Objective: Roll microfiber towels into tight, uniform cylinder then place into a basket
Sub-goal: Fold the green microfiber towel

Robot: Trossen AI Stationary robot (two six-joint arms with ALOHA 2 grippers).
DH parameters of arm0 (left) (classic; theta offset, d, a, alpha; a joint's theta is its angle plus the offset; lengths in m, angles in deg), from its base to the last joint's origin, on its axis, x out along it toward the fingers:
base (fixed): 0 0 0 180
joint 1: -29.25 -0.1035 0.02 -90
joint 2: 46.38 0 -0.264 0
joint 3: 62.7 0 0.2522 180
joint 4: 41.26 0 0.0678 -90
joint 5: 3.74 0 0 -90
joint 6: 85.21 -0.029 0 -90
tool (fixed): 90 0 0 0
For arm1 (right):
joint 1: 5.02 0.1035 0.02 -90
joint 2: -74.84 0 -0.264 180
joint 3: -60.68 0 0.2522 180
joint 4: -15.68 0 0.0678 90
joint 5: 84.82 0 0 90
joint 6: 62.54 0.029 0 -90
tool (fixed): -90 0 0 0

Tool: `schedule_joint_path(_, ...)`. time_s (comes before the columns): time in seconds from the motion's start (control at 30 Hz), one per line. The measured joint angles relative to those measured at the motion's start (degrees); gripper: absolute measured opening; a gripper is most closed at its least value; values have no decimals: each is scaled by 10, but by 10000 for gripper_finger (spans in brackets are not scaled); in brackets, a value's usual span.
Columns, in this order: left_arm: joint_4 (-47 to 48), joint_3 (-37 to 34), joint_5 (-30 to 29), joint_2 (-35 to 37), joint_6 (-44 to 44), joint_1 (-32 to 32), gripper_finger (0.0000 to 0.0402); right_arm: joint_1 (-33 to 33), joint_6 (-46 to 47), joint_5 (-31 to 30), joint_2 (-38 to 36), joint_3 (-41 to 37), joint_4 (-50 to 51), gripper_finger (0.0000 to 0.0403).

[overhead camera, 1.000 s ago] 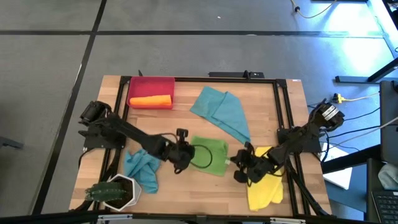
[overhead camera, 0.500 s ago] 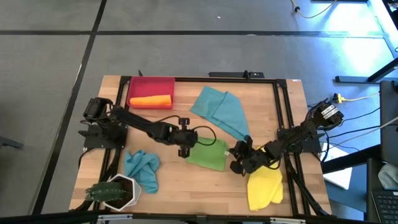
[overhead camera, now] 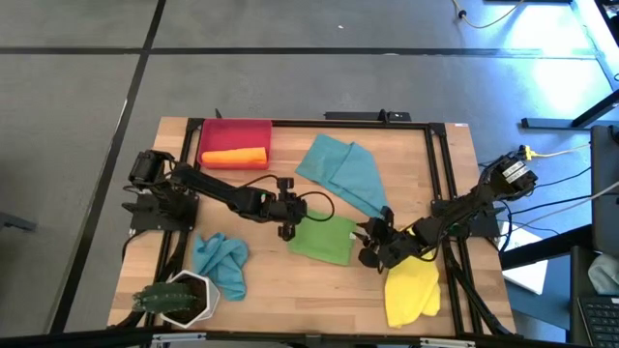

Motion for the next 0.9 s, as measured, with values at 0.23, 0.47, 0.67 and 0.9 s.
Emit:
schedule_joint_path(0.23,11,24,-54,24,1,15,115,0,-40,-11,-63,0,13,169)
schedule_joint_path(0.47,-32,23,38,8,48,51,115,-8,-44,-3,-42,1,-43,149)
schedule_joint_path(0.67,-87,24,25,-37,87,71,112,-35,-40,1,37,1,-111,114)
schedule_joint_path(0.9,-80,22,0,-65,94,57,113,-90,15,31,122,0,-107,89)
